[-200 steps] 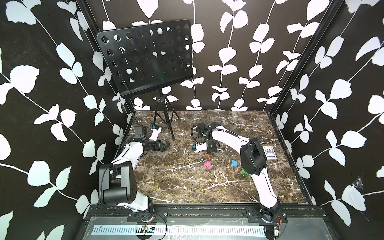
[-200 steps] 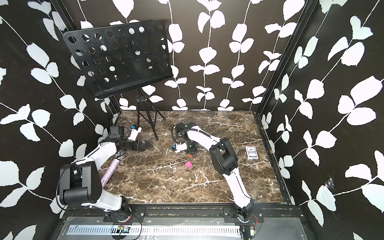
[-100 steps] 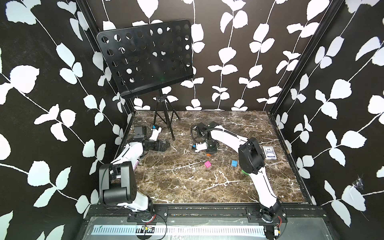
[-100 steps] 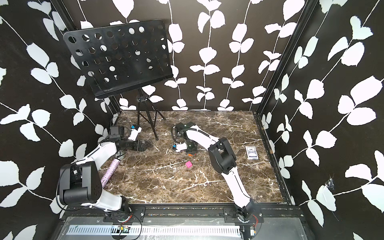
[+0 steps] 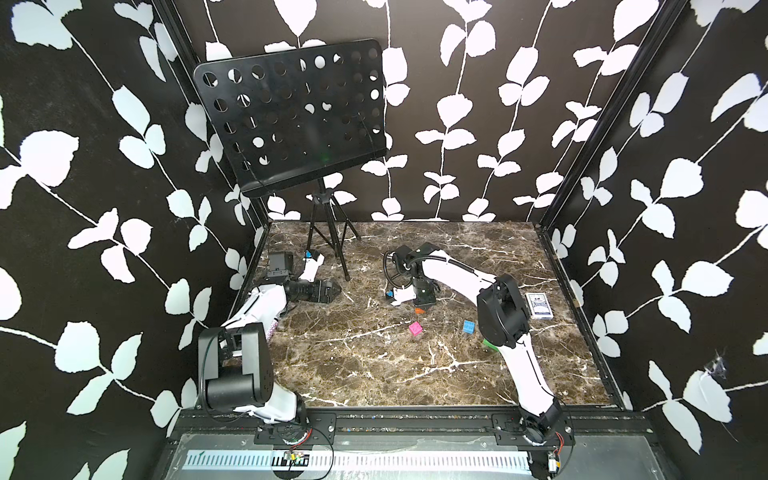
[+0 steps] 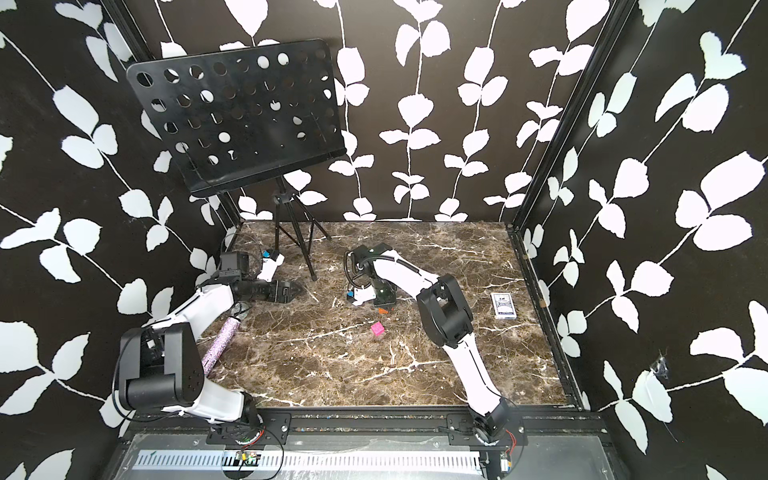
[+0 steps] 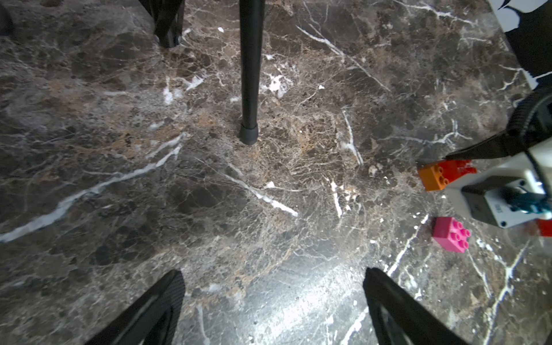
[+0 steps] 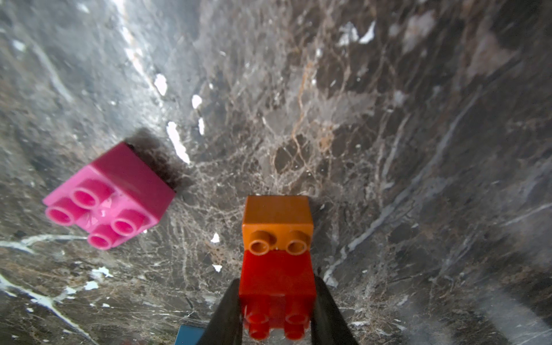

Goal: Assemble the letter y with lego
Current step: Assemble the lego brick with the lego brick.

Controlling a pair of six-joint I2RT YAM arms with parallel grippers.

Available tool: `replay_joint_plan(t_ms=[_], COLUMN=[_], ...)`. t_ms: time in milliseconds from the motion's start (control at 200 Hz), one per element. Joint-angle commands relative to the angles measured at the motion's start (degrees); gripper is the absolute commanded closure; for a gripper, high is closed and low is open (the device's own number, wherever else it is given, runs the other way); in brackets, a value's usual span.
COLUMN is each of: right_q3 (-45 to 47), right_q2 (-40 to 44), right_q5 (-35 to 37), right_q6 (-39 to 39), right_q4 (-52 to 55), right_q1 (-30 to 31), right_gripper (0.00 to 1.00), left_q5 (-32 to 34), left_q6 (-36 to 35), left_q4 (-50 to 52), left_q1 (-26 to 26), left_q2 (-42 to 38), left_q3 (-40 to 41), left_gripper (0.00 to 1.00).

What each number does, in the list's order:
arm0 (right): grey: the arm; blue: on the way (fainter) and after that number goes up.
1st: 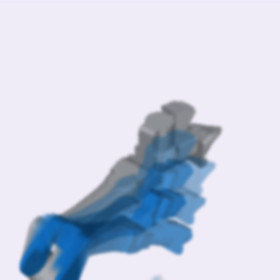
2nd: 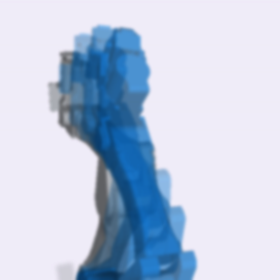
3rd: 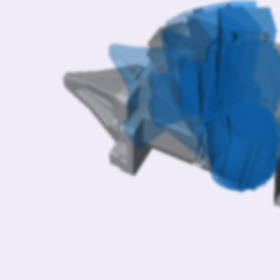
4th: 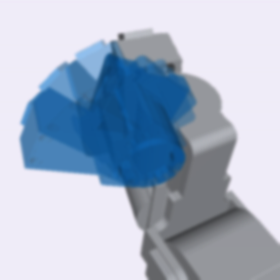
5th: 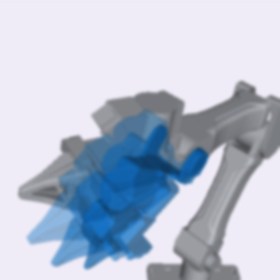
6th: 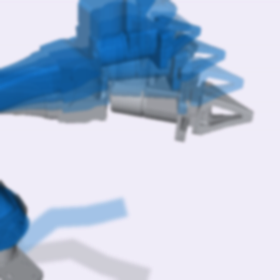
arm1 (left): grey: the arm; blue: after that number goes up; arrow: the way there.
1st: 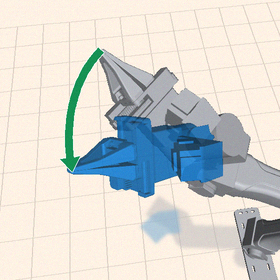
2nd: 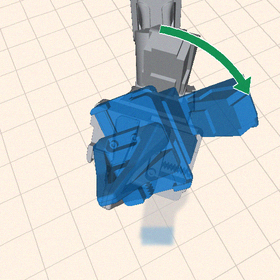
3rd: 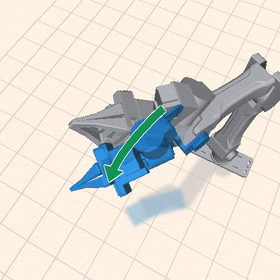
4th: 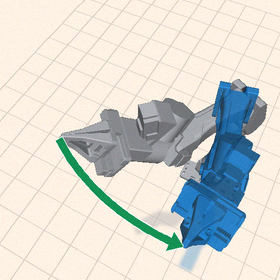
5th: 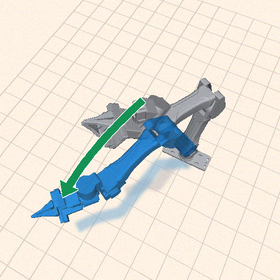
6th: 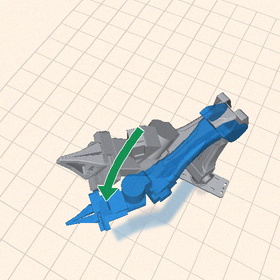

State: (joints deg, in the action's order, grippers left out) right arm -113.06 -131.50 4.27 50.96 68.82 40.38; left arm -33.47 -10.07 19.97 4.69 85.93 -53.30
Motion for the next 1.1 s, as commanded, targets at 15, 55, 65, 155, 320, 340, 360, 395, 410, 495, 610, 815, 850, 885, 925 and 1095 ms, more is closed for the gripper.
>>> replay_joint_plan(t_ms=[15,55,65,155,320,340,360,395,410,495,610,815,850,885,925,1095], right_q3=[2.9,3.2,3.5,5.9,15.5,17.5,19.0,21.0,22.0,27.5,35.0,50.2,52.5,54.3,56.1,61.4], right_q2=[0.7,2.5,2.9,7.8,18.5,19.8,21.1,23.1,24.1,29.0,35.1,45.8,47.6,49.3,51.1,56.3], right_q5=[-0.5,-1.3,-1.6,-4.6,-8.6,-9.1,-9.4,-9.9,-9.9,-8.9,-6.7,-8.7,-9.0,-8.4,-7.1,-7.0], right_q6=[-2.5,-3.6,-3.9,-7.1,-16.8,-18.7,-20.6,-24.3,-26.0,-37.0,-51.5,-72.0,-73.7,-75.0,-76.3,-79.3], right_q4=[1.3,-0.1,-0.4,-4.5,-12.4,-13.5,-14.5,-15.2,-15.5,-18.0,-19.5,-21.3,-21.2,-20.6,-19.6,-19.1], right_q1=[-0.6,-0.7,-0.7,-1.0,-3.4,-3.7,-4.1,-4.7,-5.0,-6.0,-7.7,-15.6,-17.0,-18.1,-19.4,-23.9], right_gripper=[0.57,0.53,0.52,0.47,0.45,0.45,0.45,0.44,0.44,0.44,0.44,0.45,0.46,0.46,0.46,0.42], left_q5=[-3.4,-3.3,-3.2,-3.2,-2.9,-2.7,-2.5,-2.2,-2.0,-2.0,-2.0,-2.6,-2.8,-2.8,-2.7,-2.4], left_q6=[1.6,1.5,1.3,0.7,0.0,0.1,0.1,0.2,0.3,0.6,0.6,1.5,1.8,1.9,1.9,1.9], left_q4=[-0.7,-0.4,-0.4,0.4,0.9,0.8,0.8,0.9,0.9,0.1,-0.3,-0.9,-1.1,-1.2,-1.2,-1.9], left_q1=[-0.4,-1.0,-1.2,-3.3,-6.8,-7.0,-7.4,-7.9,-8.1,-8.9,-10.5,-12.8,-13.0,-13.1,-13.2,-13.3], left_q2=[-0.3,-0.1,0.0,0.8,2.1,2.3,2.4,2.4,2.5,2.7,2.9,2.4,2.2,2.1,1.9,1.0], left_q3=[0.8,0.6,0.5,-0.2,-1.0,-1.0,-1.0,-1.0,-1.0,-0.7,-0.4,-0.2,-0.1,0.0,0.0,0.9], left_gripper=[0.05,0.05,0.05,0.05,0.05,0.06,0.06,0.06,0.06,0.06,0.06,0.06,0.06,0.06,0.06,0.06])
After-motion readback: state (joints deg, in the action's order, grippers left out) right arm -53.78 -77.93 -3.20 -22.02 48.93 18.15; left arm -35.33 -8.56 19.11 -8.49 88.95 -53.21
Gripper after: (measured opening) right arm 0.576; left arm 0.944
